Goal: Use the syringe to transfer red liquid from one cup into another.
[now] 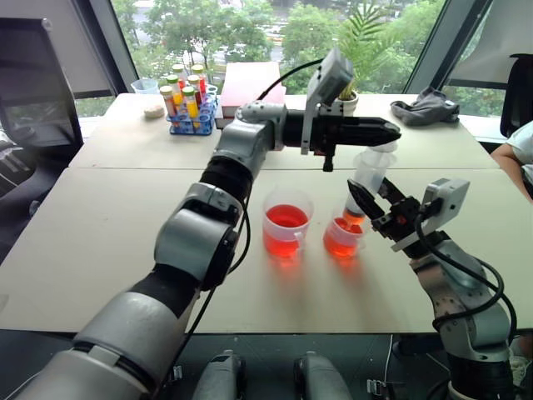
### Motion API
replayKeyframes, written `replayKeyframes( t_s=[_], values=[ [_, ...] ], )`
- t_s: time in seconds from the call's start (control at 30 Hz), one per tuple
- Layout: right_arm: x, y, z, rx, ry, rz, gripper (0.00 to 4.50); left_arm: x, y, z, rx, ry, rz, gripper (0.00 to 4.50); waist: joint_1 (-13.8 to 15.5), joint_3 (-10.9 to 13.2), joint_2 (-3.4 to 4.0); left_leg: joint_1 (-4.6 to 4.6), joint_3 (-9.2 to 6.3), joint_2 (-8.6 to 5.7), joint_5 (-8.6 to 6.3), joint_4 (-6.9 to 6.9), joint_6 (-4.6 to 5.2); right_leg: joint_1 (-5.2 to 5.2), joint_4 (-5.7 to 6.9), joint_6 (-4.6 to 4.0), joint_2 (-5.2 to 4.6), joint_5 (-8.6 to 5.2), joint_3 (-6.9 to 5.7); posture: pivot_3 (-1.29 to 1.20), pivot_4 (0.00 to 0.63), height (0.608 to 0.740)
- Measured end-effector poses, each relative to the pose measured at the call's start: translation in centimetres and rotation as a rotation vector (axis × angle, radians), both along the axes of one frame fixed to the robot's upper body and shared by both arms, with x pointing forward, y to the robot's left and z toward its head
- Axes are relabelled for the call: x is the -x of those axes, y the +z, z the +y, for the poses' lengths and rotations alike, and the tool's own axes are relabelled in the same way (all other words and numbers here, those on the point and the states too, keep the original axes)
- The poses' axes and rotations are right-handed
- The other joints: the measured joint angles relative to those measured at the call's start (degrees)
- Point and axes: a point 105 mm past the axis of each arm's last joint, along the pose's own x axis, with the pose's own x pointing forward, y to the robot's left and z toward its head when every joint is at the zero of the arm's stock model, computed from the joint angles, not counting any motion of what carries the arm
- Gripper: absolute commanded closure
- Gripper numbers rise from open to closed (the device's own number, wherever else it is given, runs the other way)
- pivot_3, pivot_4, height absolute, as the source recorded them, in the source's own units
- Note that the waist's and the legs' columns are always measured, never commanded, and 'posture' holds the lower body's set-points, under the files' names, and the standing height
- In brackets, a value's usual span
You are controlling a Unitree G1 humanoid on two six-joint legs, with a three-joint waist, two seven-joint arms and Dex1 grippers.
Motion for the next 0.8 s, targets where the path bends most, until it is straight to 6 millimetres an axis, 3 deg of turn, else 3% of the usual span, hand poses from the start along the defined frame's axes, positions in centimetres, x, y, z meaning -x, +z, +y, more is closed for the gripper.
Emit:
replayKeyframes(
  t_s=[0.47, 0.8],
  values=[
    [0.0, 0.9, 0.1, 0.001, 0.016, 0.021, 3.12, 0.0, -0.9, 0.0, -0.003, 0.009, -0.013, 4.48, 0.04, 0.0, 0.0, 0.0, 0.0, 0.0, 0.0, 0.0, 0.0, 0.0, 0.0, 0.0, 0.0, 0.0, 0.0, 0.0, 0.15, 0.74],
    [0.1, 0.9, 0.3, -0.009, 0.032, 0.045, 3.12, -0.1, -0.6, 0.3, -0.009, 0.021, 0.002, 4.48, -0.01, 0.0, 0.0, 0.0, 0.0, 0.0, 0.0, 0.0, 0.0, 0.0, 0.01, 0.0, 0.0, 0.0, 0.0, 0.0, 0.15, 0.74]
  ],
)
